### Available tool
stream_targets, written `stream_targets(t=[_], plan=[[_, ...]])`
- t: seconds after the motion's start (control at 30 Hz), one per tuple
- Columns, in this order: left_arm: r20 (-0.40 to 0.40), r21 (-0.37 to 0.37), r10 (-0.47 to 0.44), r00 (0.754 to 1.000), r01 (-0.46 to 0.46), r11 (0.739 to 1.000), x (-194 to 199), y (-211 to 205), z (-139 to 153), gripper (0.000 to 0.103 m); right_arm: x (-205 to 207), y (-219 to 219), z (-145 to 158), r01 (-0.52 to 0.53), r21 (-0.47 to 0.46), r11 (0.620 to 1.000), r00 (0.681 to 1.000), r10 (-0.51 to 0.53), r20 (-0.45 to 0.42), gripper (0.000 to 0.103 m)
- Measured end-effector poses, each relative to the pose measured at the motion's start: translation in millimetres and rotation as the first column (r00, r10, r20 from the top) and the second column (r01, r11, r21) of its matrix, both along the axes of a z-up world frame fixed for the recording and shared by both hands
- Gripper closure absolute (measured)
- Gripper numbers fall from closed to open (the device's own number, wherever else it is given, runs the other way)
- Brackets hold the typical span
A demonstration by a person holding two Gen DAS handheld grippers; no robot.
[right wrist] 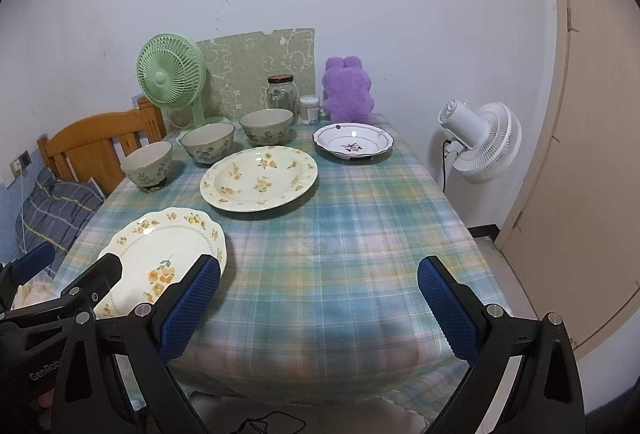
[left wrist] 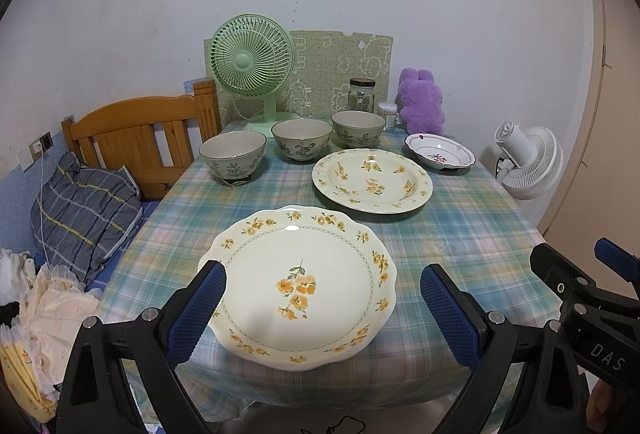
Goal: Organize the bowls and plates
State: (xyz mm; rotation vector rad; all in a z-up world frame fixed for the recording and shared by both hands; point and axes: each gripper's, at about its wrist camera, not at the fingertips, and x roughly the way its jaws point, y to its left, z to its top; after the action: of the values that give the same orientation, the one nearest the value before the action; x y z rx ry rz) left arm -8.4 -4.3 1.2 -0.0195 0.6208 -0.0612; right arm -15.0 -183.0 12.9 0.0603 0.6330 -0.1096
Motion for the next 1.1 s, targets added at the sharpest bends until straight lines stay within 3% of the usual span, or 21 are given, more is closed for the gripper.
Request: stream_targets(t=[1.1], plan=[[-0.015,0.011,0.001,1.000,0.000,1.000,4.8,4.7,-2.1,0.008,3.5,2.7,-2.2,-0.010,-0.002,1.000,1.000,0.010,-0.004,0.003]])
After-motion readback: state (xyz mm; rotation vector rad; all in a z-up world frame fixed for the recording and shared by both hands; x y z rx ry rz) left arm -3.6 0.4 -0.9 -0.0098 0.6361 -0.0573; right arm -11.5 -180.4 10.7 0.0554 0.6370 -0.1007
